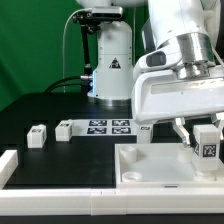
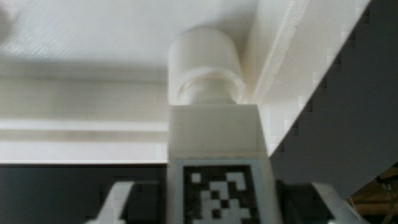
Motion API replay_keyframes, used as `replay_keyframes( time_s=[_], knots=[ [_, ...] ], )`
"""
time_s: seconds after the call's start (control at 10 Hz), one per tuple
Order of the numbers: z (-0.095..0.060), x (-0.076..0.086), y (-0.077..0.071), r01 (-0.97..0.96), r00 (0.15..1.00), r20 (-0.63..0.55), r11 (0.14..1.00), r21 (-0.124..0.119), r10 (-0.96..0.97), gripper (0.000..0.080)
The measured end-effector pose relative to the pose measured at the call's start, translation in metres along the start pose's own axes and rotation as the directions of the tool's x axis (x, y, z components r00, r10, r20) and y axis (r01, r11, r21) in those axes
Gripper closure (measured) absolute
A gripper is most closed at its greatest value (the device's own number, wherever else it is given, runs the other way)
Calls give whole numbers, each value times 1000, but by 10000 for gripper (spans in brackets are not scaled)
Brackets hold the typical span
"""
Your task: Assemble one leg
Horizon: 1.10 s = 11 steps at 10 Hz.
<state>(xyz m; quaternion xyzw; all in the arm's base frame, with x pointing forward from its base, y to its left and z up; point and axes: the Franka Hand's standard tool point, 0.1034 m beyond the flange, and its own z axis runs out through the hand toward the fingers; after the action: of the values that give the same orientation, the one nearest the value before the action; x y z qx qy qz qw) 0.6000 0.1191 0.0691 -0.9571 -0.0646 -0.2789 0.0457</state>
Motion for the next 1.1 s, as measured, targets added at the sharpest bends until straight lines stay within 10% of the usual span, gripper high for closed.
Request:
replay_keyframes(
  time_s=[0.5, 0.8, 1.1],
  knots=[
    [2, -3, 0, 0, 1000, 4, 1000, 0, 0, 508],
    [2, -3, 0, 0, 1000, 5, 1000, 1, 0, 183],
    [2, -3, 0, 0, 1000, 5, 1000, 1, 0, 151]
  ],
)
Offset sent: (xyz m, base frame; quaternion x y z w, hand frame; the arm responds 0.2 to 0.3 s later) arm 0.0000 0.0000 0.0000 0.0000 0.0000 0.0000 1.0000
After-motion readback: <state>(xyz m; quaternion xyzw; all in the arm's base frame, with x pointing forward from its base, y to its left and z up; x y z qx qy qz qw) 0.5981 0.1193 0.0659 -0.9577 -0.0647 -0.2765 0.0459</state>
